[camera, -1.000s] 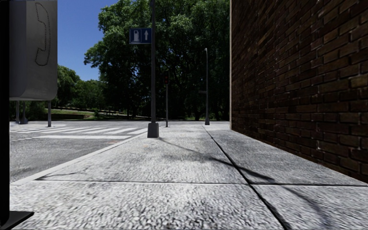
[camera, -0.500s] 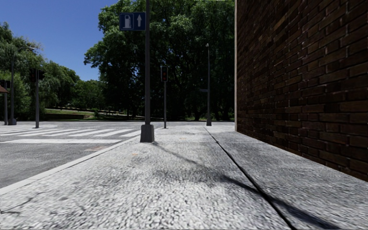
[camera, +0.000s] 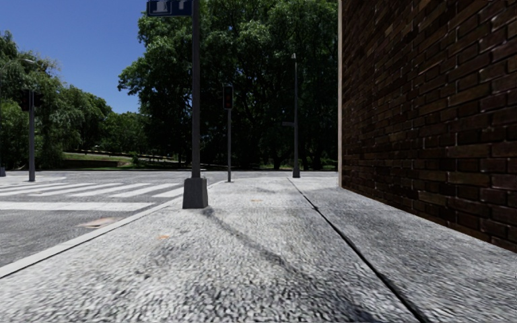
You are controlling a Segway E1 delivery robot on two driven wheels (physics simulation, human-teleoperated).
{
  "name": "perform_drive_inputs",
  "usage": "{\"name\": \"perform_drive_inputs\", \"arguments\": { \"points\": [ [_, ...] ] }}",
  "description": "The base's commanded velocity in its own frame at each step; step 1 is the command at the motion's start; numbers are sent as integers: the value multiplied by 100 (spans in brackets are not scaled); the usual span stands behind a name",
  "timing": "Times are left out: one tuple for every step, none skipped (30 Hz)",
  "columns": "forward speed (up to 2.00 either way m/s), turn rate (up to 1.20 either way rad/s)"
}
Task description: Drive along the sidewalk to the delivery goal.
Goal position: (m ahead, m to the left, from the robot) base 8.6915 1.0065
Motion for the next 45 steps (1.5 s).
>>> {"name": "perform_drive_inputs", "arguments": {
  "points": [
    [200,0],
    [200,0],
    [200,0],
    [200,0],
    [200,0],
    [200,0],
    [200,0],
    [200,0],
    [200,0],
    [200,0],
    [200,0],
    [200,0],
    [200,0],
    [200,0],
    [200,0],
    [200,0],
    [200,0],
    [200,0],
    [200,0],
    [200,0],
    [200,0],
    [200,0],
    [200,0],
    [200,0],
    [200,0],
    [200,0],
    [200,0],
    [200,0],
    [200,0],
    [200,0],
    [200,0],
    [200,0],
    [200,0],
    [200,0],
    [200,0],
    [200,3],
    [200,5],
    [200,5],
    [195,5],
    [183,6],
    [177,6],
    [177,6],
    [176,6],
    [175,7],
    [175,7]
  ]
}}
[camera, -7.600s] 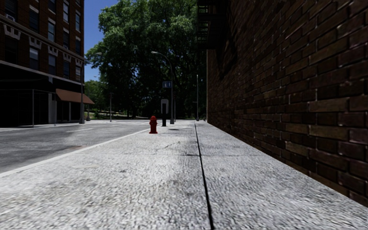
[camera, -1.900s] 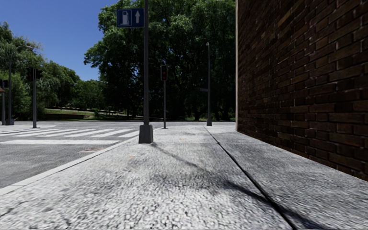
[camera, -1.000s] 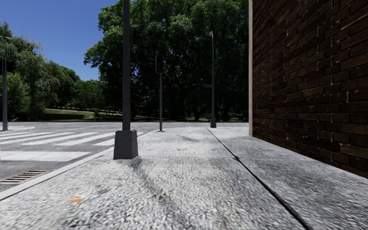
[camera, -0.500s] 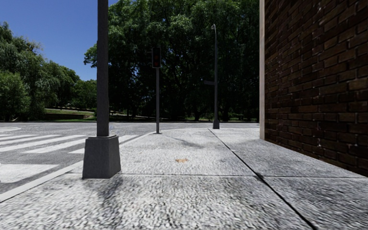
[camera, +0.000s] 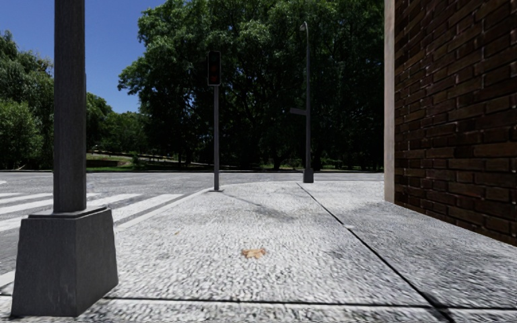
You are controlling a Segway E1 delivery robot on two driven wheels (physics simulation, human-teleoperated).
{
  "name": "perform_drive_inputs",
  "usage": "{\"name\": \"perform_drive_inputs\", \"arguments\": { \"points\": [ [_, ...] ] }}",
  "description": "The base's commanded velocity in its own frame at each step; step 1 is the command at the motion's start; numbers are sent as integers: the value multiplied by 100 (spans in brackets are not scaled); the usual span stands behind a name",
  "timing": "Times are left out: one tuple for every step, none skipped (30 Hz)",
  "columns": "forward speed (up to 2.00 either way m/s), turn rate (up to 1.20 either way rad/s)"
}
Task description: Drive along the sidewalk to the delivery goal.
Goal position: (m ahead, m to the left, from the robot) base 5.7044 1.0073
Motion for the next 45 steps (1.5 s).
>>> {"name": "perform_drive_inputs", "arguments": {
  "points": [
    [171,9],
    [166,14],
    [165,21],
    [165,21],
    [164,25],
    [164,27],
    [164,27],
    [164,31],
    [164,33],
    [164,34],
    [164,34],
    [163,34],
    [163,34],
    [162,34],
    [162,34],
    [155,34],
    [145,34],
    [133,34],
    [133,34],
    [131,34],
    [130,34],
    [130,34],
    [130,34],
    [129,34],
    [129,34],
    [129,34],
    [129,34],
    [129,34],
    [129,34],
    [129,34],
    [129,34],
    [129,34],
    [129,34],
    [129,34],
    [129,34],
    [129,34],
    [129,34],
    [129,34],
    [129,34],
    [129,34],
    [129,33],
    [129,27],
    [129,27],
    [129,26],
    [129,25]
  ]
}}
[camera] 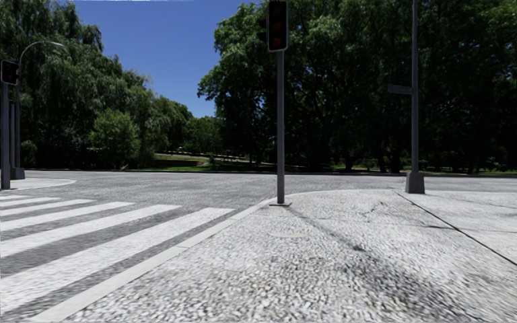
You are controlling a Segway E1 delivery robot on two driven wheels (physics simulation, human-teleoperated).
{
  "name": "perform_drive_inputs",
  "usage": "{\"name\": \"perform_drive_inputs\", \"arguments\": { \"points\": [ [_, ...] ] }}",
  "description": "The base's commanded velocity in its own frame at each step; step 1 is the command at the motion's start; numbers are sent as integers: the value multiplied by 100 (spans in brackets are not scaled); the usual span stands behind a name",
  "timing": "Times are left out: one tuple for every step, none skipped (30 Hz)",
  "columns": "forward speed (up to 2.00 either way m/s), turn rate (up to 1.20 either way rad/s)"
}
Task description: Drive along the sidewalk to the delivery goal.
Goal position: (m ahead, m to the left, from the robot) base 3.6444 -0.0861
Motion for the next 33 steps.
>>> {"name": "perform_drive_inputs", "arguments": {
  "points": [
    [129,25],
    [129,25],
    [129,25],
    [129,25],
    [129,25],
    [129,25],
    [129,25],
    [129,25],
    [129,25],
    [129,25],
    [129,25],
    [129,25],
    [129,25],
    [129,25],
    [128,25],
    [128,25],
    [128,25],
    [128,27],
    [128,27],
    [128,27],
    [128,27],
    [128,28],
    [128,29],
    [128,29],
    [128,31],
    [128,32],
    [128,32],
    [127,33],
    [127,33],
    [127,33],
    [127,34],
    [127,34],
    [127,34]
  ]
}}
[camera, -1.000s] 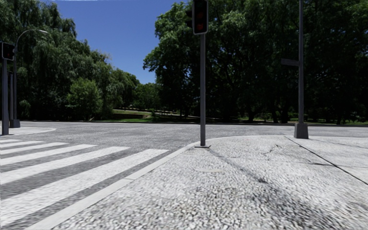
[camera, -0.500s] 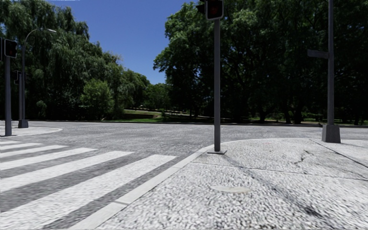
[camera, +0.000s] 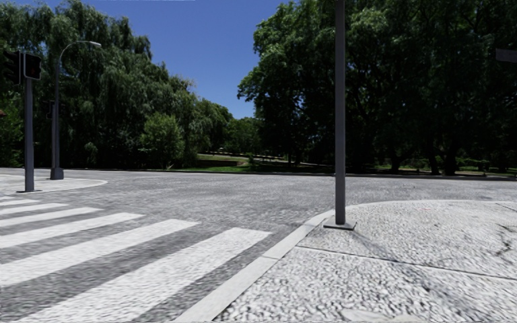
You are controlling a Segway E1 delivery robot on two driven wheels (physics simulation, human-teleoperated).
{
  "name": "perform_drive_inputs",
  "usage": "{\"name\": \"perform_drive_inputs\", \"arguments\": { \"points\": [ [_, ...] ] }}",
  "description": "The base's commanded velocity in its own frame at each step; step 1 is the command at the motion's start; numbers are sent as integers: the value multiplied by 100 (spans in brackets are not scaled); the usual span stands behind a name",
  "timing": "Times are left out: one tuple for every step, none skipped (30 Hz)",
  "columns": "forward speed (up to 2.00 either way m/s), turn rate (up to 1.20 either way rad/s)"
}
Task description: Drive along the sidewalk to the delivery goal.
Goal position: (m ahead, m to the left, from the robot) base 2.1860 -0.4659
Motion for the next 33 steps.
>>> {"name": "perform_drive_inputs", "arguments": {
  "points": [
    [127,34],
    [127,34],
    [127,34],
    [127,34],
    [127,34],
    [127,34],
    [127,34],
    [127,34],
    [127,34],
    [127,34],
    [126,34],
    [126,34],
    [125,34],
    [123,34],
    [122,34],
    [122,34],
    [122,34],
    [121,34],
    [121,34],
    [121,34],
    [121,34],
    [121,0],
    [121,0],
    [121,0],
    [121,0],
    [120,0],
    [120,0],
    [120,0],
    [115,0],
    [110,-9],
    [110,-9],
    [103,-68],
    [93,-84]
  ]
}}
